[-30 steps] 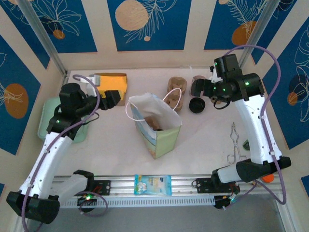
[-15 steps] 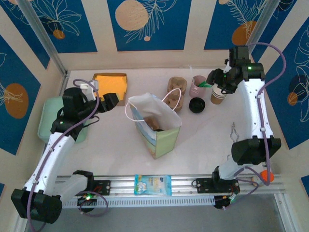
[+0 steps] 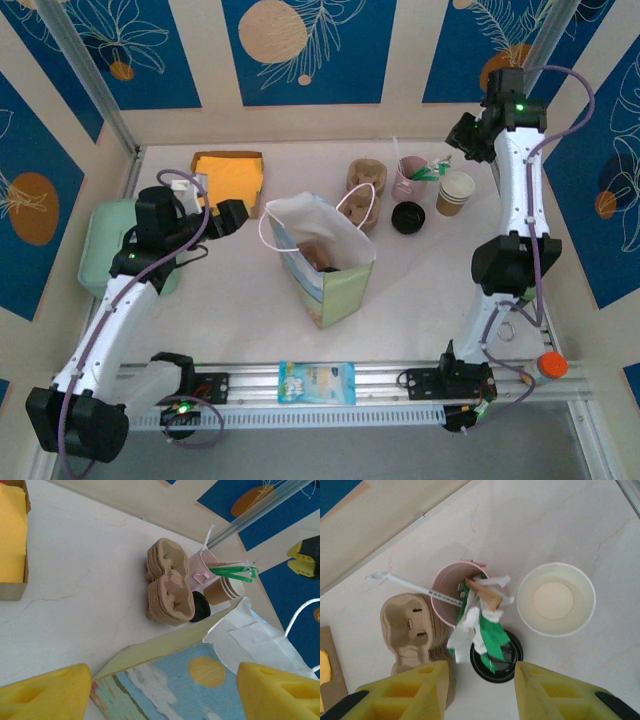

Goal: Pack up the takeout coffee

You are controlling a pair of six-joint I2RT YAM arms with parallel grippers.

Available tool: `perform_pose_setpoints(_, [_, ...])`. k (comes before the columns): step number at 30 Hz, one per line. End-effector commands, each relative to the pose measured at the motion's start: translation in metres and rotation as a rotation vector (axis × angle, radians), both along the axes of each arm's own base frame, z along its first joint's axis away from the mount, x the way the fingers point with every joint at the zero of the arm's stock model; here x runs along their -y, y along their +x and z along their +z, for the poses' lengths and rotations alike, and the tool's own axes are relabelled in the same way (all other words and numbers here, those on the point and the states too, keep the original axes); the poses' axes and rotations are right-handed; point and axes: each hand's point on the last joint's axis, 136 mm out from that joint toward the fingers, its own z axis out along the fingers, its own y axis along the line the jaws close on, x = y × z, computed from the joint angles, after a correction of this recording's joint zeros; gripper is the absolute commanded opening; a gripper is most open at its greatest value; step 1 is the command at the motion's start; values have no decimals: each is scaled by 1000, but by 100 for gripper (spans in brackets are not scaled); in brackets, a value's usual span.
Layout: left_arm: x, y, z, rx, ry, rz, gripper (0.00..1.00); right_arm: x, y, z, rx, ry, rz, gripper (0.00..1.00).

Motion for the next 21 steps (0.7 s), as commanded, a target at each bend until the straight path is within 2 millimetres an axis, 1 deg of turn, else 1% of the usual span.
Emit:
perform_pose_setpoints(1, [1, 0, 4, 21, -14, -18, 76, 3, 1, -8, -47, -6, -8, 39])
perform_pose_setpoints(8, [3, 2, 2, 14, -21, -27, 76, 11, 17, -26, -95, -39, -12, 40])
perform_pose_setpoints(14, [4, 4, 3, 13, -25, -30, 76, 12, 24, -40, -119, -38, -7, 40])
perform_pose_setpoints(21, [4, 6, 3, 14, -25, -30, 76, 8, 29, -50, -136, -26, 4, 39])
